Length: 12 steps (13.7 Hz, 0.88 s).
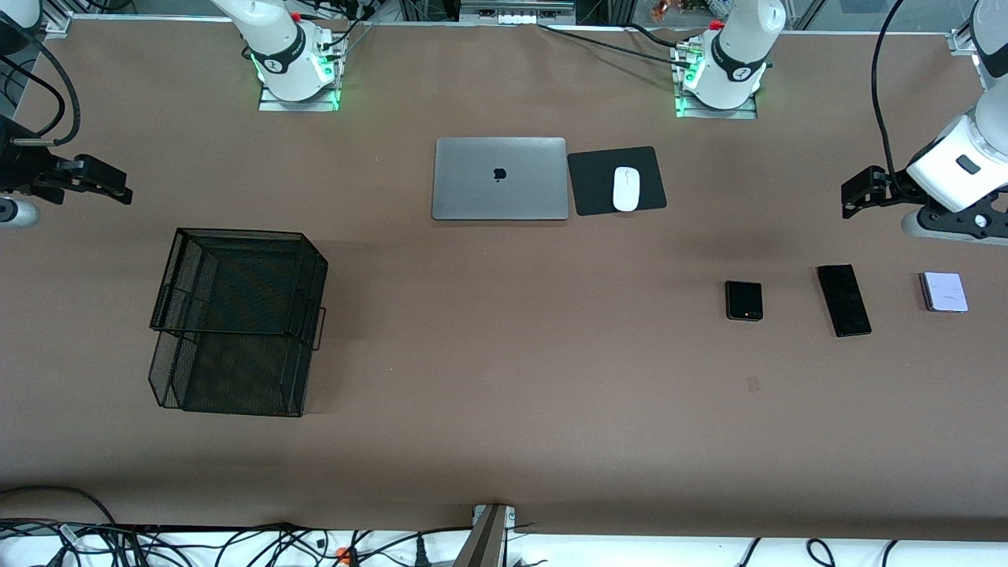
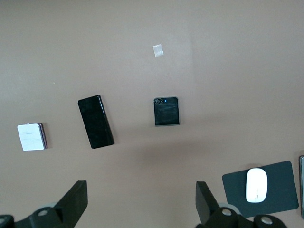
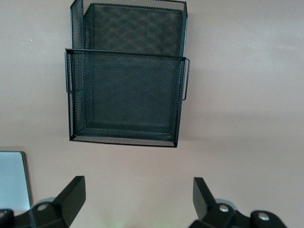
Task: Place phones with both arms
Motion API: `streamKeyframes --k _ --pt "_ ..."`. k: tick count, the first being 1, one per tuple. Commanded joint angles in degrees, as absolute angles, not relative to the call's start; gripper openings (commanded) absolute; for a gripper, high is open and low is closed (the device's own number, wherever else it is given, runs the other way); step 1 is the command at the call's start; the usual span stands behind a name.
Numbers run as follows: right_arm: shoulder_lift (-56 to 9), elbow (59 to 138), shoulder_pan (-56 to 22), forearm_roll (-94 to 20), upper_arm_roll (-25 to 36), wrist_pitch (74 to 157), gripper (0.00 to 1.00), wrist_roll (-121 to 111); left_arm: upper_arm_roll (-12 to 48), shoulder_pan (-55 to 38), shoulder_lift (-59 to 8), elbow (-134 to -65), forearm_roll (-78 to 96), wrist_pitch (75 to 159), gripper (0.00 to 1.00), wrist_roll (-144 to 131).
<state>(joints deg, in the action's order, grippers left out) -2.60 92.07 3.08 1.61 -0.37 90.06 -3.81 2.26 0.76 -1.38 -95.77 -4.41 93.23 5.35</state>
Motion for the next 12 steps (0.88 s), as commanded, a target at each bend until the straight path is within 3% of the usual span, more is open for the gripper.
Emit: streamKeyframes --k 1,8,12 --pt "-2.4 91.8 3.8 2.2 -1.0 90.7 1.00 -5.0 2.0 0.5 -2.8 -93.9 -4.2 91.5 1.00 4.9" --pt "-2.2 91.8 3.8 1.8 -1.1 90.3 1.00 -4.4 2.0 1.4 -7.7 -92.5 -4.3 91.7 1.00 6.1" --pt "-2.1 91.8 3.8 1.8 -1.1 90.4 1.00 -4.4 2.0 1.6 -14.8 -94.1 -4.2 96.0 1.00 6.0"
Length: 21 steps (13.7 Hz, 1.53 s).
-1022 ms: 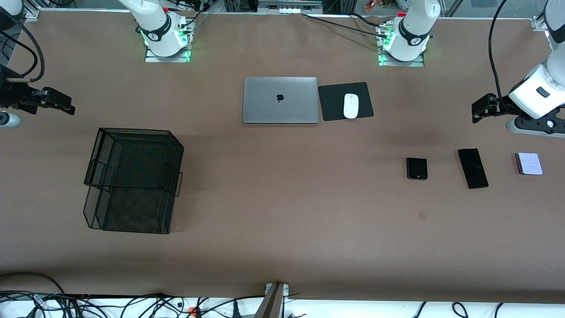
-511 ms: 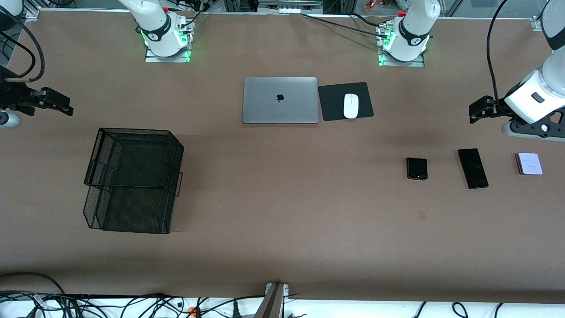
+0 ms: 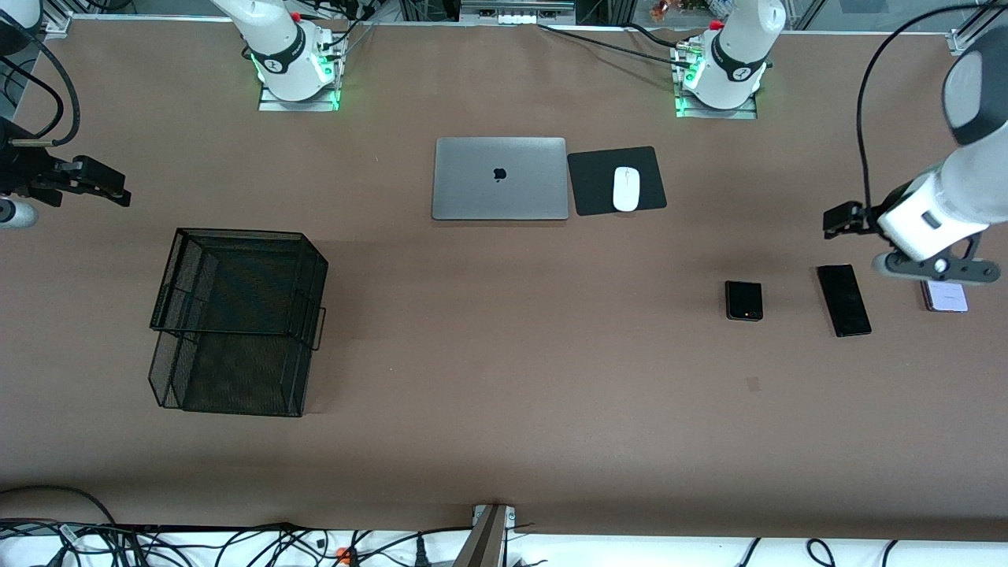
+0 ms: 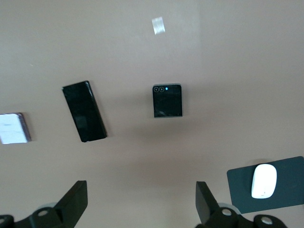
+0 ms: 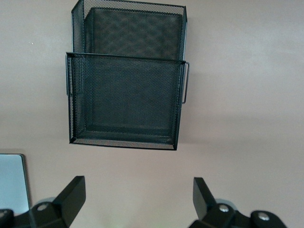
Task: Place phones with both arms
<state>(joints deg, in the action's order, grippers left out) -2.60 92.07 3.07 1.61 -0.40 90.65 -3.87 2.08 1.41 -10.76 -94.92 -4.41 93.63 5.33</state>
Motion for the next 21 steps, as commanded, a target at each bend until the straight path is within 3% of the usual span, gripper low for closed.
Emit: streamKeyframes --k 1,6,10,14,21 --pt "-2.2 91.8 3.8 1.8 -1.1 90.4 1.00 -4.4 2.0 1.7 -15.6 -95.7 -4.2 99.7 1.00 6.0" --pt "-2.1 91.8 3.8 1.8 -1.1 90.4 1.00 -4.4 2.0 1.8 -16.3 -112.0 -4.1 124.2 1.00 5.2" --pt "-2.1 91.8 3.8 1.8 -1.1 90.3 1.00 -4.4 2.0 1.8 -17.4 -121.7 0.1 137.4 1.00 4.7" --pt "-2.1 91.8 3.8 1.8 -1.1 90.5 1.00 -4.4 2.1 1.8 -22.9 -124.5 2.3 146.7 1.00 4.8" --pt "-2.3 91.8 3.8 1.9 -1.1 90.9 1.00 -4.4 2.6 1.8 -26.7 -125.9 2.6 152.1 1.00 4.8"
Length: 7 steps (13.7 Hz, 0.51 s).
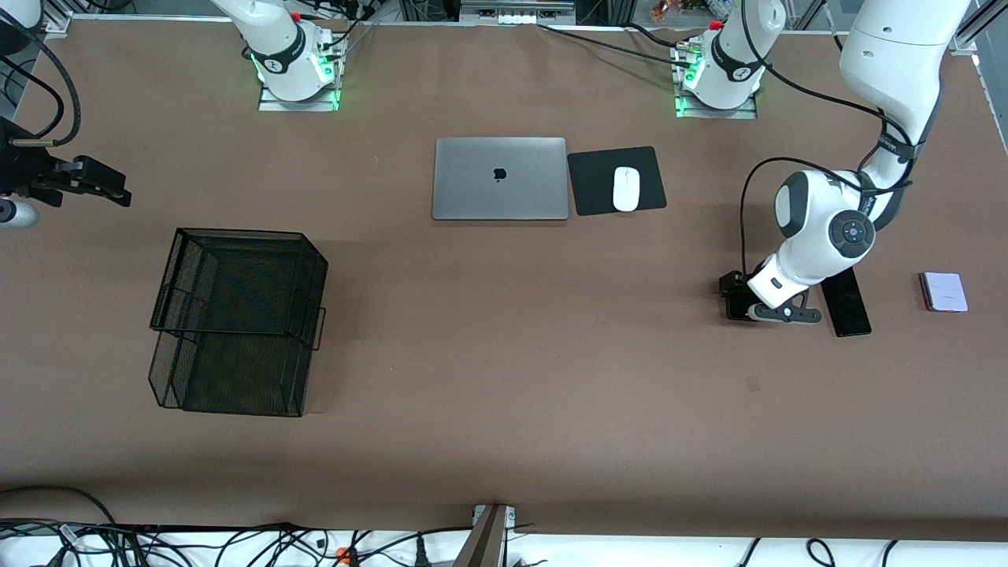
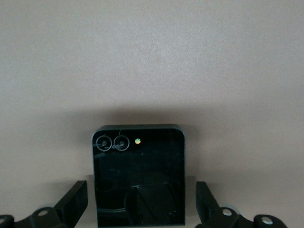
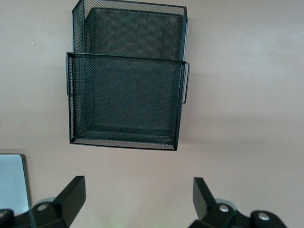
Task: Place phones with both arms
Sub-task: 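Grasp the small black flip phone with the left gripper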
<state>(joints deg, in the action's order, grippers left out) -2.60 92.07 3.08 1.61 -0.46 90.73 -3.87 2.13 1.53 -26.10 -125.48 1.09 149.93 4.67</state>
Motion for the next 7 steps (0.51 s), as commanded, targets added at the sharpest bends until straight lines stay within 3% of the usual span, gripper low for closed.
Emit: streamKeyframes --k 1,2,3,7 --pt "-2.2 91.8 3.8 2.3 -1.2 90.7 1.00 -4.5 2.6 1.7 -26.9 -125.9 2.6 152.3 1.00 4.8" --pt "-2.2 91.8 3.7 2.3 -1.3 90.3 1.00 -4.5 2.6 1.8 -26.9 -125.8 2.6 152.2 0.66 4.7" --pt "-2.2 91.8 3.7 2.3 -1.3 90.2 1.00 -4.5 2.6 1.7 -26.9 -125.6 2.6 152.2 0.39 4.7" --pt "-2.2 91.8 3.7 1.9 -1.3 90.7 1.00 -4.4 3.6 1.6 -26.0 -123.6 2.6 150.3 0.39 4.9"
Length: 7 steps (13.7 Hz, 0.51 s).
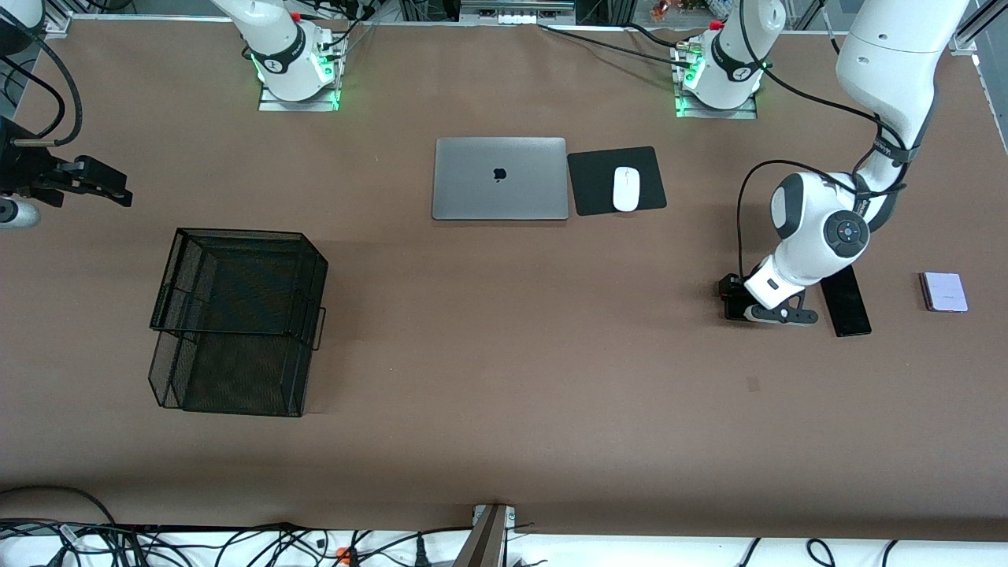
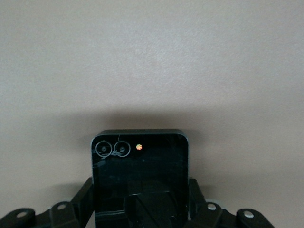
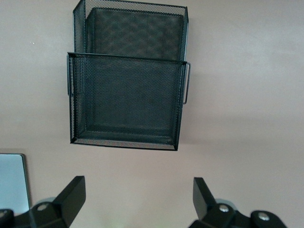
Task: Place phones with both arms
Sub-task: 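Grasp the small black flip phone with the left gripper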
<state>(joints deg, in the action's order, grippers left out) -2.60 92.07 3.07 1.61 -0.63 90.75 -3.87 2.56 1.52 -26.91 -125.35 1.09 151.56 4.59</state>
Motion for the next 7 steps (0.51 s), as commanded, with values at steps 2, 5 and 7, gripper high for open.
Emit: streamKeyframes --k 2,5,7 --pt "-2.4 91.8 3.7 1.8 -1.1 90.9 1.00 -4.4 6.4 1.5 -24.9 -116.2 2.6 138.4 0.39 4.6" --pt "-2.6 91.8 3.7 1.5 -1.1 91.0 1.00 -4.3 9.0 -1.7 -25.8 -101.7 2.6 117.4 0.38 -1.4" --pt "-2.6 91.8 3.7 1.4 -1.1 92.1 1.00 -4.3 10.5 -6.6 -26.5 -97.6 2.6 114.6 0.39 -10.4"
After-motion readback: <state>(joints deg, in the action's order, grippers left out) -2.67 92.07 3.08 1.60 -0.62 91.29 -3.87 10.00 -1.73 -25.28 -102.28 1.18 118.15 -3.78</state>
